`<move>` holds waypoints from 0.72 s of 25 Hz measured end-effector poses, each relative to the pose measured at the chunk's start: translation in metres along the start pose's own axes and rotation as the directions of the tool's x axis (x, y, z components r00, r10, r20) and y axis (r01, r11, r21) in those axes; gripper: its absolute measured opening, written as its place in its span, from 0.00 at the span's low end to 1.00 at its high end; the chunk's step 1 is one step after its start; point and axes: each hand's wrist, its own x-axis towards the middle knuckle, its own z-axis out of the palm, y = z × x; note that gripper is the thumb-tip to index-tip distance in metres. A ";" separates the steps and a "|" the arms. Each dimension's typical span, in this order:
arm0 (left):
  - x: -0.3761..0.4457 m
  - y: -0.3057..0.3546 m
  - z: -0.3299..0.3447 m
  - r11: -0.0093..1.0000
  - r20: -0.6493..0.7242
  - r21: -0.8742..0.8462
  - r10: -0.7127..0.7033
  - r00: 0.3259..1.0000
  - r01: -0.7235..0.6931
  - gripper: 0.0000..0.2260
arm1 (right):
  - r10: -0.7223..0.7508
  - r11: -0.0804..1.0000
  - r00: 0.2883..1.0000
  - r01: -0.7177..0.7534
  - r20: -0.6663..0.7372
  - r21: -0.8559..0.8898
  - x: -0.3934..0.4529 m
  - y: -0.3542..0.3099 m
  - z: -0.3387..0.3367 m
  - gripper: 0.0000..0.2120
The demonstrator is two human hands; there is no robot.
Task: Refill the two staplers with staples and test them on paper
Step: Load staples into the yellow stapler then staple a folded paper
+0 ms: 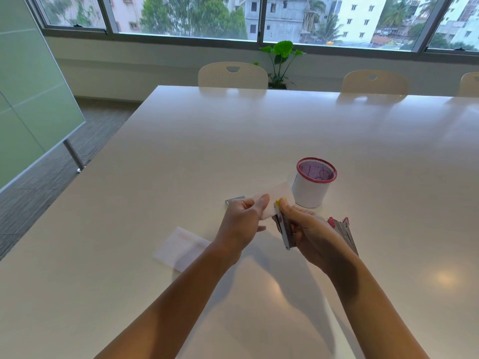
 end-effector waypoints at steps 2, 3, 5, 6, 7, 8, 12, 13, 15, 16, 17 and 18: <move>0.000 0.000 0.000 0.999 -0.050 -0.032 0.020 0.999 -0.021 0.13 | -0.036 0.998 0.999 0.035 -0.015 -0.053 0.000 0.001 -0.006 0.20; 0.000 -0.001 0.000 0.999 -0.069 -0.045 0.027 0.997 -0.030 0.13 | -0.058 0.993 0.998 0.055 -0.028 -0.107 0.001 0.003 -0.009 0.21; -0.001 0.000 -0.002 0.997 -0.099 -0.065 0.032 0.995 -0.039 0.13 | -0.101 0.966 0.989 0.072 -0.106 -0.249 0.001 0.006 -0.018 0.23; -0.001 0.000 -0.003 0.996 -0.111 -0.077 0.030 0.993 -0.039 0.12 | -0.125 0.942 0.977 0.063 -0.171 -0.329 0.002 0.008 -0.024 0.23; -0.001 0.001 -0.004 0.995 -0.119 -0.092 0.027 0.993 -0.038 0.12 | -0.166 0.908 0.955 0.050 -0.247 -0.416 0.003 0.009 -0.029 0.22; -0.002 0.001 -0.005 0.994 -0.123 -0.105 0.024 0.992 -0.037 0.12 | -0.231 0.858 0.921 0.040 -0.314 -0.512 0.003 0.011 -0.034 0.21; -0.003 0.004 -0.009 0.993 -0.124 -0.112 0.010 0.992 -0.024 0.12 | -0.445 0.625 0.799 -0.045 -0.404 -0.779 0.006 0.015 -0.044 0.20; -0.003 0.005 -0.009 0.994 -0.124 -0.109 0.008 0.992 -0.022 0.11 | -0.455 0.599 0.793 -0.063 -0.404 -0.798 0.009 0.017 -0.045 0.22; -0.003 0.006 -0.009 0.994 -0.119 -0.107 0.006 0.993 -0.019 0.11 | -0.461 0.570 0.789 -0.088 -0.406 -0.817 0.019 0.024 -0.048 0.25; -0.004 0.007 -0.008 0.994 -0.115 -0.104 0.005 0.993 -0.018 0.11 | -0.468 0.559 0.785 -0.092 -0.406 -0.824 0.023 0.026 -0.048 0.26; -0.004 0.007 -0.008 0.995 -0.111 -0.102 0.004 0.994 -0.016 0.11 | -0.472 0.555 0.782 -0.094 -0.406 -0.827 0.025 0.028 -0.047 0.27; -0.005 0.007 -0.008 0.995 -0.109 -0.099 0.002 0.994 -0.013 0.11 | -0.470 0.558 0.783 -0.095 -0.408 -0.825 0.026 0.029 -0.045 0.27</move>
